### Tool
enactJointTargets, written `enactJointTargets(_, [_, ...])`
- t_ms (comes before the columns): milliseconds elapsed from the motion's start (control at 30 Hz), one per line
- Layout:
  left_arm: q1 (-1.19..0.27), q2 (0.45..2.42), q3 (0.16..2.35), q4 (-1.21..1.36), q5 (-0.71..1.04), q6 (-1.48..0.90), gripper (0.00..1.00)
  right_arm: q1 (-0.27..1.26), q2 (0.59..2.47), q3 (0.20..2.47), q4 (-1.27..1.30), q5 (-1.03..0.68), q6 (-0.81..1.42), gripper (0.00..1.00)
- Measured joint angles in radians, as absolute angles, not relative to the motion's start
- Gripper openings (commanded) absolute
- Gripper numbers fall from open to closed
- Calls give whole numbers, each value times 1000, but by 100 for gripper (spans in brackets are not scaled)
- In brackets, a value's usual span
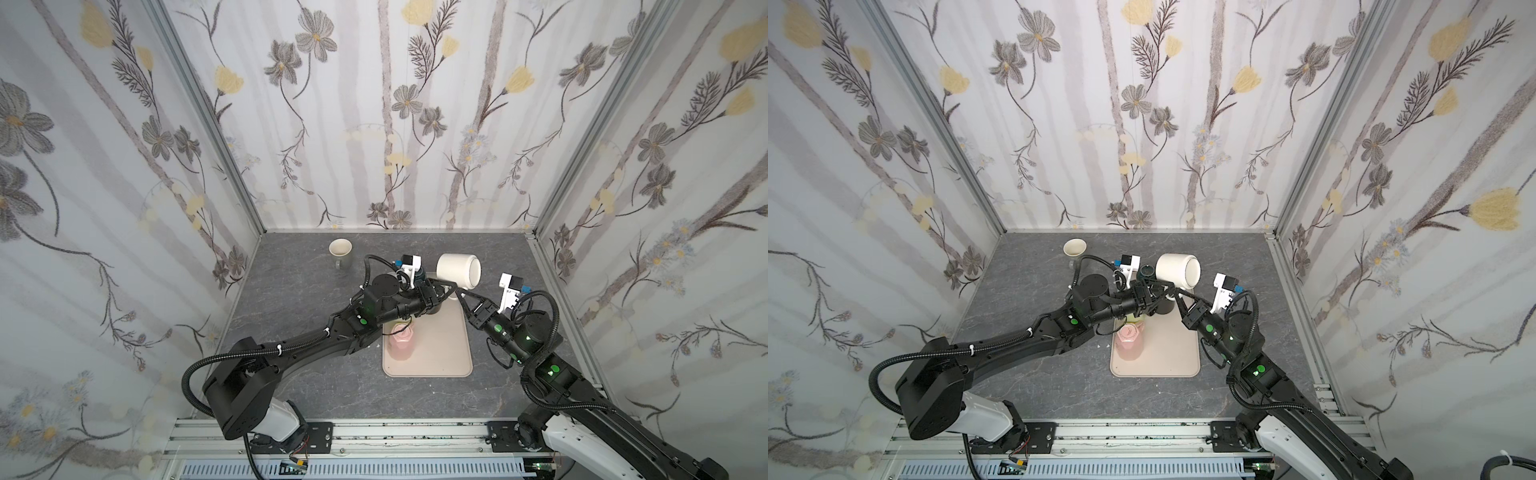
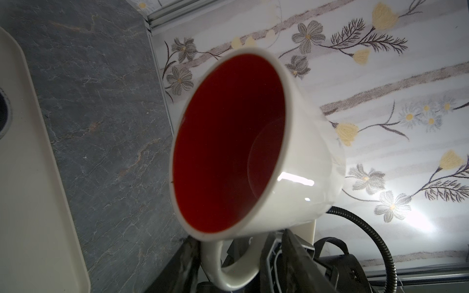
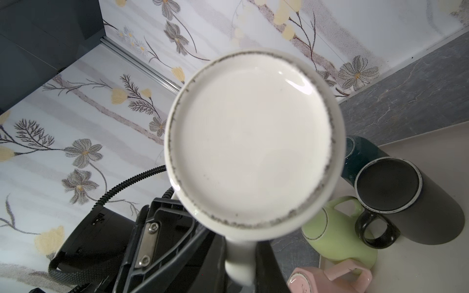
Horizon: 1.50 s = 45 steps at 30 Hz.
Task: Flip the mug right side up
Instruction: 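Rotate the white mug upright with the left gripper while the right gripper holds it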
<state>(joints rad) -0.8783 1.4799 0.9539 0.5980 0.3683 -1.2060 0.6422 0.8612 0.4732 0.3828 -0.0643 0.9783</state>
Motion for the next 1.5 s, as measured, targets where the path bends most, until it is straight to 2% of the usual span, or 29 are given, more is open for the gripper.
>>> enactJointTargets(533, [-877,1493,953,641,363,-1234,44,641,910,424,548,-58,1024,4])
enactJointTargets(833, [-855,1510,959,654,397,-1238,35,641,923,415,587,-45,1046,4])
enactJointTargets(1500, [-818,1505,1019,591,472,-1191,28,640,972,422,675,-54,1046,5])
